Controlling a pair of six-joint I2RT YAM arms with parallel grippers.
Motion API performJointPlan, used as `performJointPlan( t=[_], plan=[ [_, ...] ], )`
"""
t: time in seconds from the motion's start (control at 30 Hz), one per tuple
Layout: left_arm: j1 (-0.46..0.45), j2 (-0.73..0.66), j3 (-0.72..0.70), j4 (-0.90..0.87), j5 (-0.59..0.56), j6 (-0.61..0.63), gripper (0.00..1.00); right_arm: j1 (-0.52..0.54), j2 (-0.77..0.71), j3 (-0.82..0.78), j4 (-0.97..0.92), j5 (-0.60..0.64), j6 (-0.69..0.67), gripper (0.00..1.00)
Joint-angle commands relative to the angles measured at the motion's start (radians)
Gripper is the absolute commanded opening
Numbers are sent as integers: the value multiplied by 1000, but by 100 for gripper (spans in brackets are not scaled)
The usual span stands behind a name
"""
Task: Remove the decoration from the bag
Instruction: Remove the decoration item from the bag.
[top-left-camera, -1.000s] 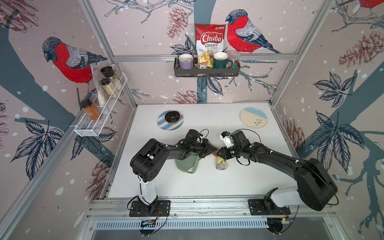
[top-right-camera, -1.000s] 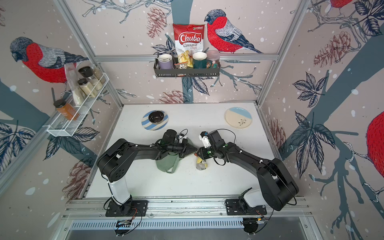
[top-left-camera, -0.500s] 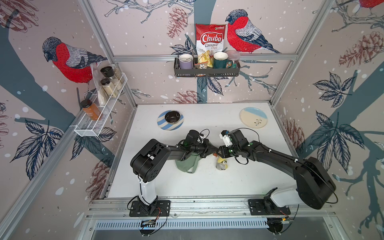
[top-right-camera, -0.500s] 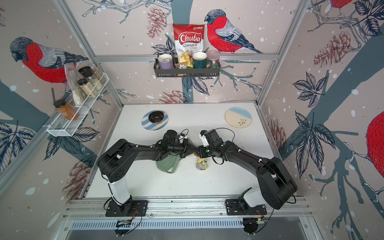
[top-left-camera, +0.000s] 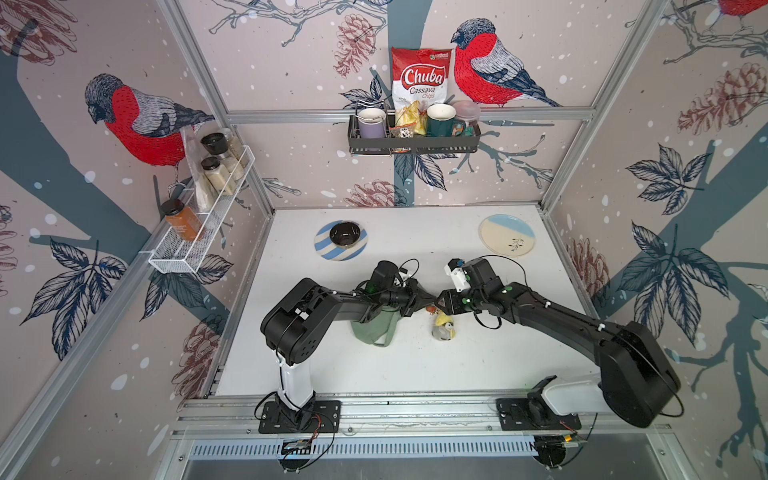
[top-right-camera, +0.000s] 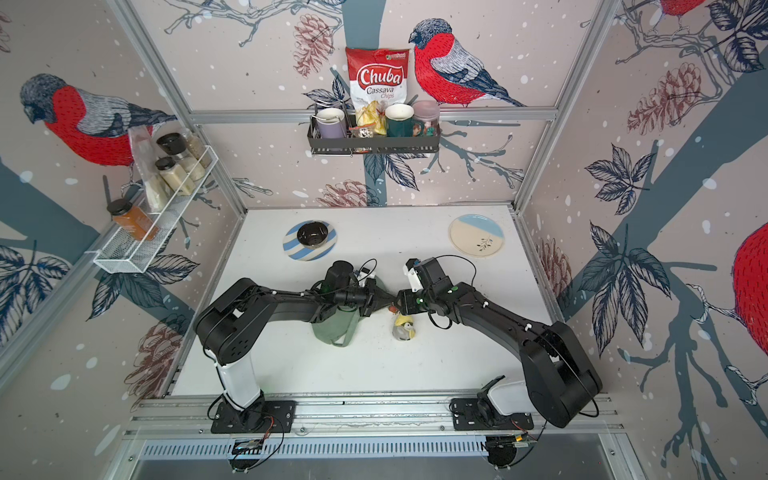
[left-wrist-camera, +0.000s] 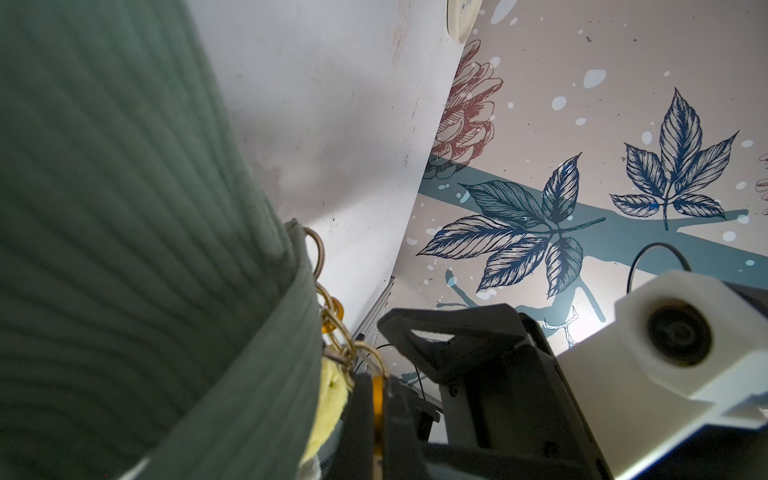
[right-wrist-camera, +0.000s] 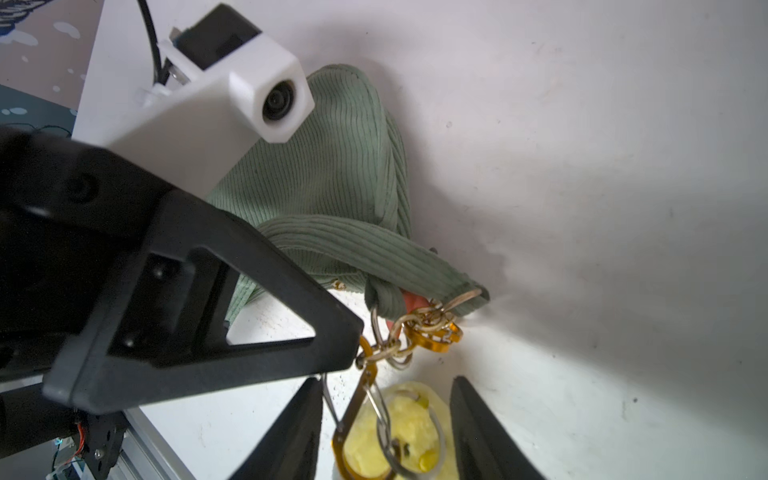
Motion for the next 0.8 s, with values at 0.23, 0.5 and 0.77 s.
performJointPlan(
  t=[0.23, 0.5, 0.77],
  plan=[
    [4, -21, 5, -3, 0, 27, 0, 7, 13, 17, 10, -59, 5, 44],
    [3, -19, 13, -7, 2, 27, 0, 8, 32, 15, -11, -56, -20, 43],
    [3, -21, 14, -7, 1, 28, 0, 10, 48, 34, -9, -42, -24, 30]
  ],
)
